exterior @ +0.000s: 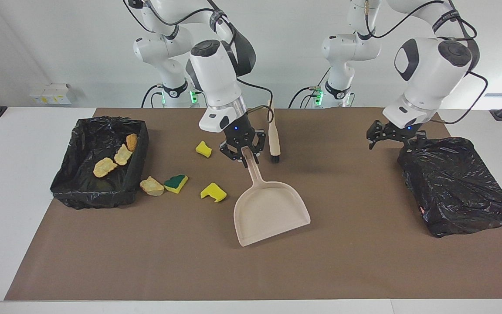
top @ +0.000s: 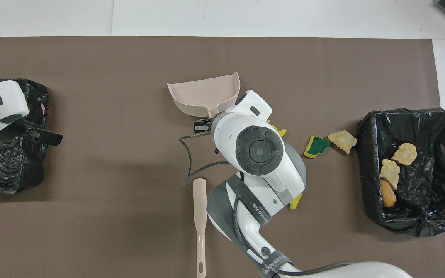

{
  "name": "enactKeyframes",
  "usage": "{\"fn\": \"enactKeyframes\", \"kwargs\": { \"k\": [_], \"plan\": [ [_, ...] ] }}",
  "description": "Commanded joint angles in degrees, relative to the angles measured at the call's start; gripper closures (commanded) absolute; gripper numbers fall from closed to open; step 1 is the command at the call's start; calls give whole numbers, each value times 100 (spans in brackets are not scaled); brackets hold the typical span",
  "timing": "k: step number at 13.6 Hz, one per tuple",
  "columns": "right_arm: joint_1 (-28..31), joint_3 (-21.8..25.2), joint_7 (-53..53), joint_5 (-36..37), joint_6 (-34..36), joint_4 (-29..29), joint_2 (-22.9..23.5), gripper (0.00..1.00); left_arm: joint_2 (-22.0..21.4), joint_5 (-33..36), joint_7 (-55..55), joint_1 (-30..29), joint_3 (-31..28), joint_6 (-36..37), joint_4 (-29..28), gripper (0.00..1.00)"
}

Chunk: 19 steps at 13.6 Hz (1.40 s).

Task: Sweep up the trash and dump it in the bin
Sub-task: 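Return the dustpan to the table center with the right gripper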

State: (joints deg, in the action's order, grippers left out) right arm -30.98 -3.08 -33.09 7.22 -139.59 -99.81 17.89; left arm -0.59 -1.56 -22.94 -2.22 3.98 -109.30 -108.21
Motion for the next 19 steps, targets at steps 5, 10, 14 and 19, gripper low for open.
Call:
{"fn": "enactKeyframes", "kwargs": {
  "k": [5, 10, 14, 19],
  "plan": [
    [-391, 18, -1910, 1177, 11, 58, 530, 100, -20, 51, 9, 29, 24, 111, -24, 0],
    [-217, 18, -1807, -223, -86, 155, 637, 0, -2, 33, 35, 73, 24, 41, -33, 0],
    [-180, 35, -1306, -414, 553, 190, 216, 0, 68, -11, 464, 318, 51, -91, -24, 0],
    [-425, -69, -1102, -799, 1645, -108, -294, 0, 112, -11, 607, 424, 42, -109, -42, 0]
  ]
}}
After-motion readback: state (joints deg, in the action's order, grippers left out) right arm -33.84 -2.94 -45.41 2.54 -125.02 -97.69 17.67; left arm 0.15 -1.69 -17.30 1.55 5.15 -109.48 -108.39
